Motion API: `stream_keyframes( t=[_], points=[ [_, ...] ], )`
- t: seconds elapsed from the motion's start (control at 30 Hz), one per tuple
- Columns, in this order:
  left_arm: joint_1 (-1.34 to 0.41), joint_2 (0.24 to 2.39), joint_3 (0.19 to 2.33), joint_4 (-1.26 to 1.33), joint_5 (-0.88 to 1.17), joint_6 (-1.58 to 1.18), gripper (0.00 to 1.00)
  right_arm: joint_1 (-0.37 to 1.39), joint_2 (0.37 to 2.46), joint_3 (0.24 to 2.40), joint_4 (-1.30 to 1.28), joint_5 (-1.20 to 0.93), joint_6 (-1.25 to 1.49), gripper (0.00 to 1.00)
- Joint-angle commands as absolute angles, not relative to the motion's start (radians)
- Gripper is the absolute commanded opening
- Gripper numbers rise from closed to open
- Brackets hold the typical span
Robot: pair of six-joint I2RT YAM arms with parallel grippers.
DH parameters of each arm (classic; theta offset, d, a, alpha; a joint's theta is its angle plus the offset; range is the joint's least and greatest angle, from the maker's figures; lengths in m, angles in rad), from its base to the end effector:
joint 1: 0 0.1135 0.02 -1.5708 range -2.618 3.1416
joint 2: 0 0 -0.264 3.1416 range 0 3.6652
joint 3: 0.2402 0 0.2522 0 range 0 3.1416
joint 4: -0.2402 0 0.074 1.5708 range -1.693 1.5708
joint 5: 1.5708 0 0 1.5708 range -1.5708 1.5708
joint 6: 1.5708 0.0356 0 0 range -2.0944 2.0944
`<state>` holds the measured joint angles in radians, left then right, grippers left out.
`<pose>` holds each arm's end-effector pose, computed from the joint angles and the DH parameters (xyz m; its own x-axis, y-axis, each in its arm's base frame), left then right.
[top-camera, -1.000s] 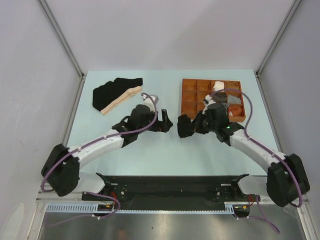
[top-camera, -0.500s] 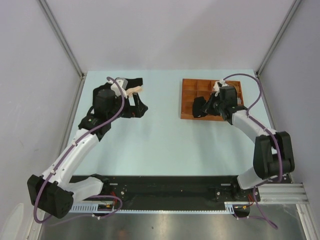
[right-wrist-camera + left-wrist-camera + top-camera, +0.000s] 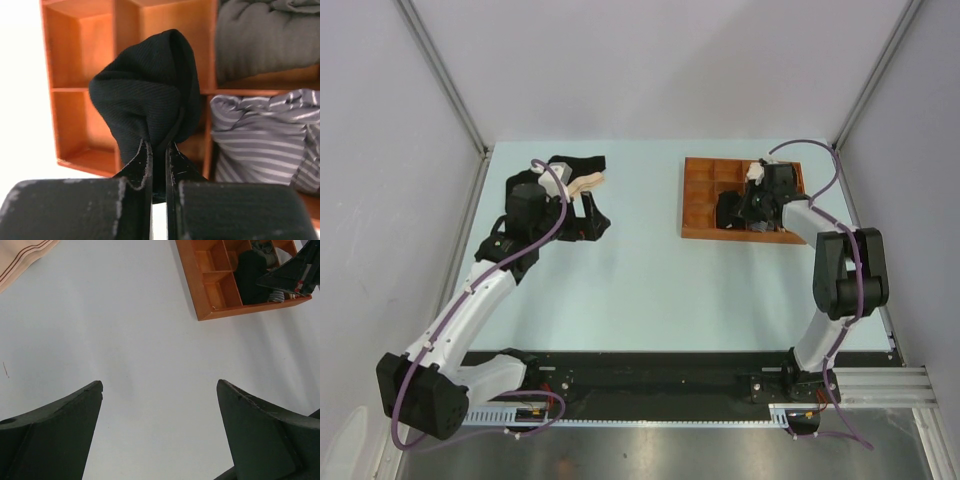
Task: Roll the underwear
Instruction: Place the underwear in the storage box.
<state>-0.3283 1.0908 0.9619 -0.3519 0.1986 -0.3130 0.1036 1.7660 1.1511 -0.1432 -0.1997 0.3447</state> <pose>0.2299 -0.0857 0.3253 -0.5648 -0.1265 -0.8155 0.3235 0.8751 -0.3598 0.3822 0.0468 0.2053 -0.7263 0.2575 -0.6373 0.0009 0.9275 0.3737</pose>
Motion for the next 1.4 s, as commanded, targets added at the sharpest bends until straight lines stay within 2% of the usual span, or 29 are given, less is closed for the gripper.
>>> stream_keyframes(
  t=[0.0,0.4,0.57,0.83,0.9,1.0,1.1,1.37],
  points=[
    [-0.316,1.081,0.956,-0.322,0.226,-0.302,1.00,0.091,1.847,1.238,-0.228,-0.201,0.282,0.00],
    [-0.307,1.083,0.940,-0.311,0.253,-0.321,1.00,0.103,1.925,1.344,-0.475,-0.153,0.284,0.00],
    [-0.305,1.080,0.939,-0.311,0.256,-0.321,1.00,0.144,1.996,1.371,-0.492,-0.048,0.282,0.00],
    [-0.295,1.081,0.937,-0.313,0.253,-0.322,1.00,0.179,2.048,1.391,-0.480,-0.023,0.293,0.01],
    [-0.291,1.081,0.937,-0.313,0.252,-0.322,1.00,0.181,2.004,1.394,-0.483,-0.034,0.293,0.16],
    [-0.288,1.078,0.939,-0.313,0.255,-0.324,1.00,0.178,1.935,1.413,-0.500,-0.051,0.278,0.45],
    [-0.284,1.078,0.937,-0.311,0.264,-0.325,1.00,0.178,1.902,1.446,-0.521,-0.074,0.261,0.54],
    [-0.279,1.077,0.934,-0.310,0.268,-0.328,1.00,0.181,1.847,1.528,-0.590,-0.057,0.256,0.59]
  ],
)
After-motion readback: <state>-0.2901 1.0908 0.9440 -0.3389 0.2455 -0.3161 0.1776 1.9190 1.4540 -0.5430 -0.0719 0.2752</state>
